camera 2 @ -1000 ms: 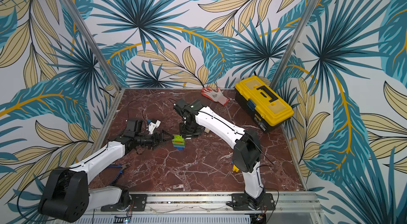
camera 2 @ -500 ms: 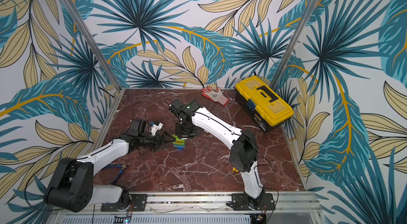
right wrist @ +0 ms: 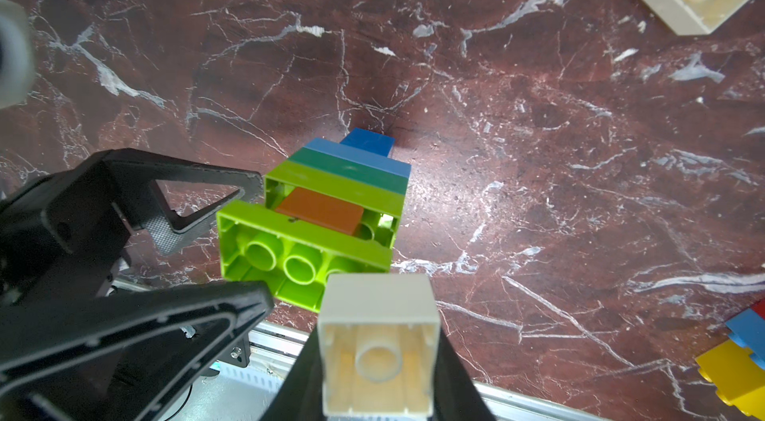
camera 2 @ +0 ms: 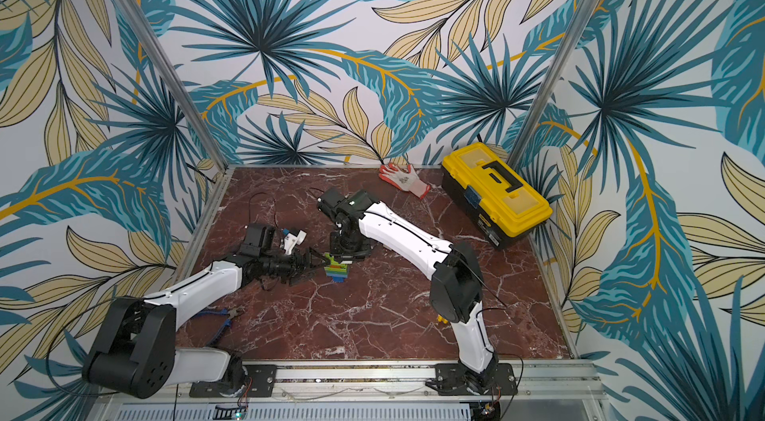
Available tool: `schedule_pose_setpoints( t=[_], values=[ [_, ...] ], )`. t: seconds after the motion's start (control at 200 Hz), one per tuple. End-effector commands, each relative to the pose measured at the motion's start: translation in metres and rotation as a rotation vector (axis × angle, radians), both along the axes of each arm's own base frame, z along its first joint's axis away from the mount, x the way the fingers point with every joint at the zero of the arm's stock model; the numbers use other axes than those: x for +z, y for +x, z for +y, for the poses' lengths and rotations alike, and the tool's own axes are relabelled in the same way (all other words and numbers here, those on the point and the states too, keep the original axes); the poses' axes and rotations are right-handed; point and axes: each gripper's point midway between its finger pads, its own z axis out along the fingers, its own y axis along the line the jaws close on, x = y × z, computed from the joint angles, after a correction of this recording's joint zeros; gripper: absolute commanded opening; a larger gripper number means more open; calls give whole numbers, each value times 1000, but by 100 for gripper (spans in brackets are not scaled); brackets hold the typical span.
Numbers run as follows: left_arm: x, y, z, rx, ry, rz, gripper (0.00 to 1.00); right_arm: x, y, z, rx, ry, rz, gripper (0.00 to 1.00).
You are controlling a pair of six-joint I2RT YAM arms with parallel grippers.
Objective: Assemble a carrot with lego
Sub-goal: Assemble the lego brick with the lego brick.
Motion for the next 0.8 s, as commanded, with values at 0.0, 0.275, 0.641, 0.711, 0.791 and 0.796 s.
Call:
schedule_pose_setpoints(
  t=[0.0,0.275,0.641,0.711,0.791,0.796],
  values=[
    [-7,1,1,-1,17,-3,96,-17,-3,-4,-16,-43,31,28],
    [-13,2,1,2,24,19,96,-22,-3,-4,-15,-50,41,28],
    [-16,1,3,7,33,35,96,-22,-5,-10,-33,-103,68,28],
    [-16,1,3,7,32,38,96,-23,-4,-11,-42,-115,69,28],
    [-18,1,3,7,34,45,96,-24,-4,-13,-57,-134,75,28],
    [-18,1,3,7,35,45,96,-24,-4,-13,-57,-134,75,28]
  ],
)
